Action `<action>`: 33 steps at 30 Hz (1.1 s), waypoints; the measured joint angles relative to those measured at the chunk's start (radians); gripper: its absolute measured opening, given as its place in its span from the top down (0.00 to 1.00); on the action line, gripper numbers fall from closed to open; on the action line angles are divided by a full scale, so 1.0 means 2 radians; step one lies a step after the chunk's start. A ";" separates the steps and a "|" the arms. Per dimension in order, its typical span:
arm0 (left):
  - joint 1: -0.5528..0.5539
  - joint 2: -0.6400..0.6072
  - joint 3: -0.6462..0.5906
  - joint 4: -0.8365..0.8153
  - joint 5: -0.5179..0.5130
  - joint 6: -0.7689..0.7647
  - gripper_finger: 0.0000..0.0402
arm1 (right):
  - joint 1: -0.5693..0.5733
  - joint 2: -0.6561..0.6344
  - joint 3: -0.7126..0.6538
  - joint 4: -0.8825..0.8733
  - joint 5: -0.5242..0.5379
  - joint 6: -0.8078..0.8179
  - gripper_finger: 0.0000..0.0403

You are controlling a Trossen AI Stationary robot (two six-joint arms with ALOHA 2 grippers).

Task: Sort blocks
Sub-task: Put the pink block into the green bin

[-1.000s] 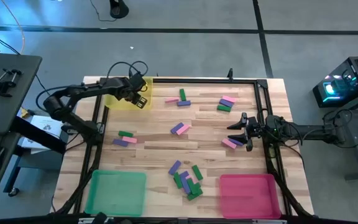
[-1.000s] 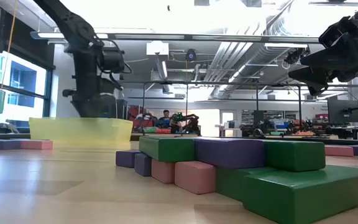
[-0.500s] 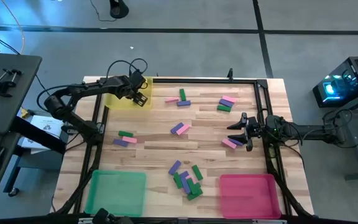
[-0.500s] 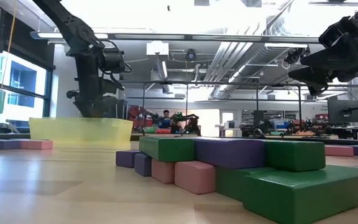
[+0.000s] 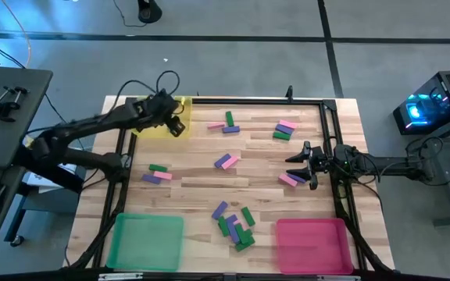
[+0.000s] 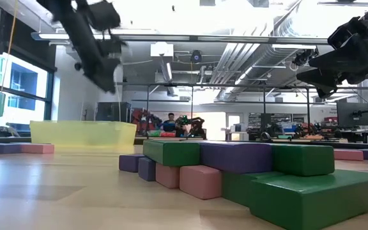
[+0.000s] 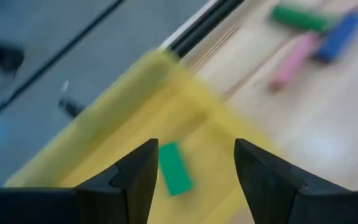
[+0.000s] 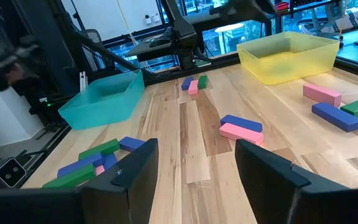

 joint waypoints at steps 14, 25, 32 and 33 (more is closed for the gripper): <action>-0.368 -0.015 0.000 -0.036 -0.015 0.033 0.50 | 0.000 0.000 0.000 0.000 0.000 0.000 0.51; -0.470 0.097 -0.011 -0.197 -0.002 -0.174 0.50 | 0.000 0.000 0.000 0.000 0.000 0.000 0.51; -0.402 0.093 -0.083 -0.109 0.059 -0.115 0.50 | 0.000 0.000 0.000 0.000 0.000 0.000 0.51; -0.391 0.093 -0.091 -0.101 0.064 -0.103 0.50 | 0.000 0.000 0.000 0.000 0.000 0.000 0.51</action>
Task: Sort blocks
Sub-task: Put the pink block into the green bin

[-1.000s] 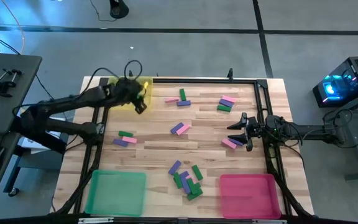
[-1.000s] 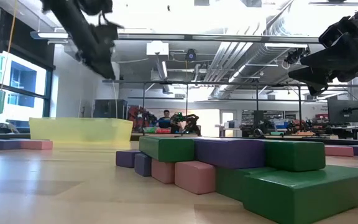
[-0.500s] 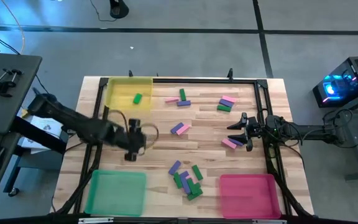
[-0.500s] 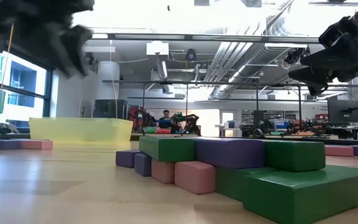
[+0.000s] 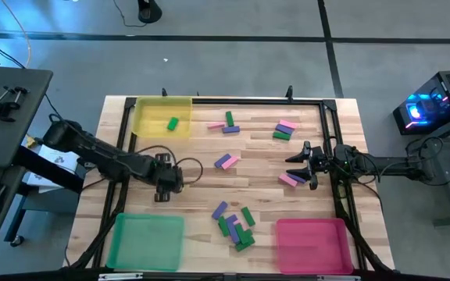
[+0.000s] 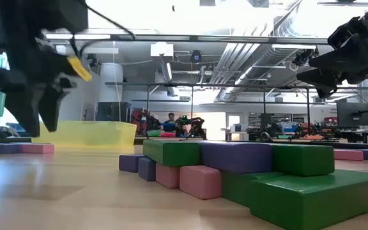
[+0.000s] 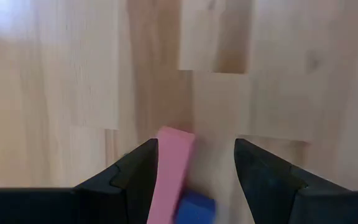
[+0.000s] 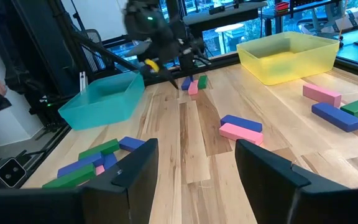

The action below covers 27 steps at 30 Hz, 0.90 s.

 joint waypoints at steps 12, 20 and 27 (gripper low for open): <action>0.071 0.008 -0.024 0.040 0.048 0.065 0.50 | 0.000 0.000 0.000 0.000 0.000 0.000 0.51; 0.075 0.065 -0.021 0.041 0.059 0.083 0.50 | 0.000 0.000 0.000 0.000 0.000 0.000 0.51; 0.075 0.077 -0.014 0.037 0.063 0.087 0.59 | 0.000 0.000 0.000 0.000 0.000 0.000 0.51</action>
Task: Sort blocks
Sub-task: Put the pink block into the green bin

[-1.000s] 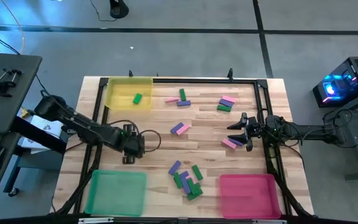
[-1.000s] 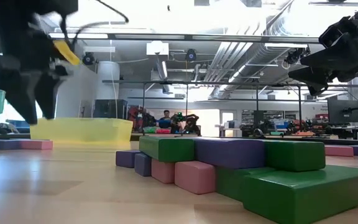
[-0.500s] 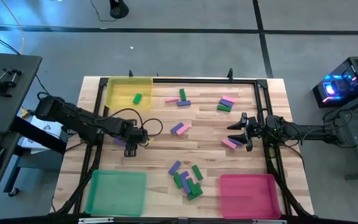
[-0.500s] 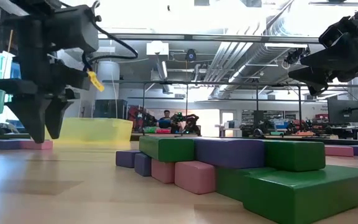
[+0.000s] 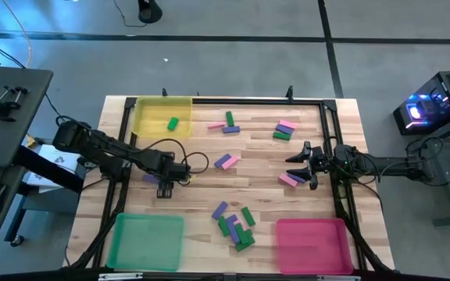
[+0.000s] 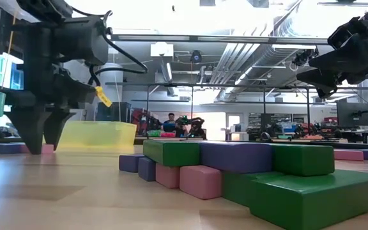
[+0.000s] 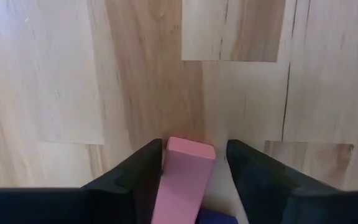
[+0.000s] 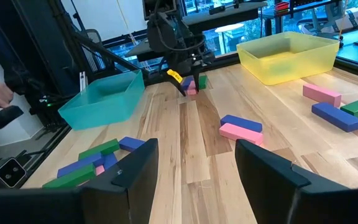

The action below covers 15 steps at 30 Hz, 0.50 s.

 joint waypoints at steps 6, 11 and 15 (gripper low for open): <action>0.000 -0.002 0.029 -0.029 0.001 0.003 0.84 | 0.000 0.000 0.000 0.000 0.000 0.000 0.51; 0.000 -0.002 0.068 -0.044 -0.003 0.005 0.85 | 0.000 0.000 0.000 0.000 0.000 0.000 0.51; -0.005 -0.002 0.118 -0.057 -0.015 0.012 0.85 | 0.000 0.000 0.000 0.000 0.000 0.000 0.51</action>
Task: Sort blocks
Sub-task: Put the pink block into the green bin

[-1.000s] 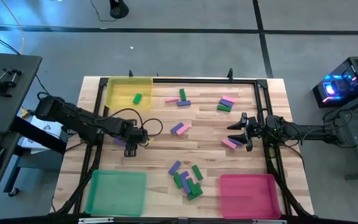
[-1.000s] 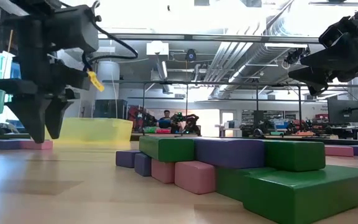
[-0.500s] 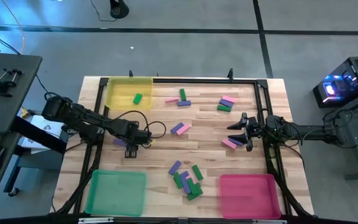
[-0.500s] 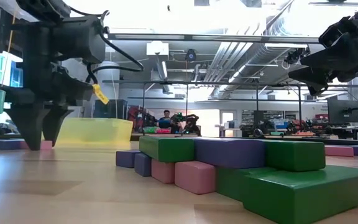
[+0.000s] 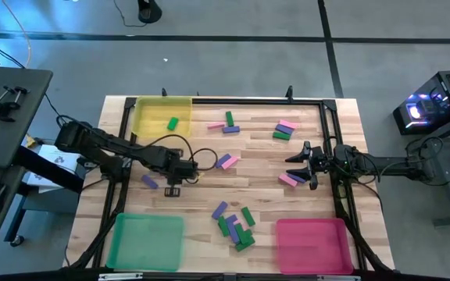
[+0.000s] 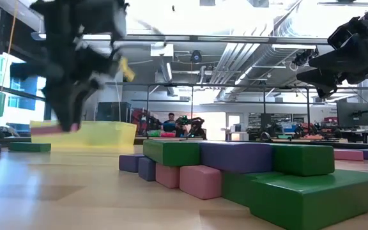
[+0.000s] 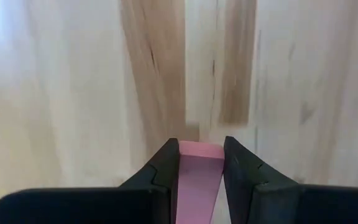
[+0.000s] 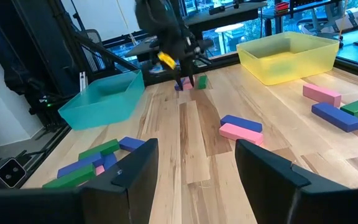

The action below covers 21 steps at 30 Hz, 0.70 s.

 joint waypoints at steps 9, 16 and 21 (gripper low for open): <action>-0.062 -0.001 0.164 -0.032 0.027 -0.046 0.85 | 0.000 0.000 0.000 0.000 0.000 0.000 0.51; -0.150 0.000 0.211 -0.014 0.063 -0.179 0.85 | 0.000 0.000 0.000 0.000 0.000 0.000 0.51; -0.222 0.022 0.210 -0.055 0.078 -0.334 0.85 | 0.000 0.000 0.000 0.000 0.000 0.000 0.51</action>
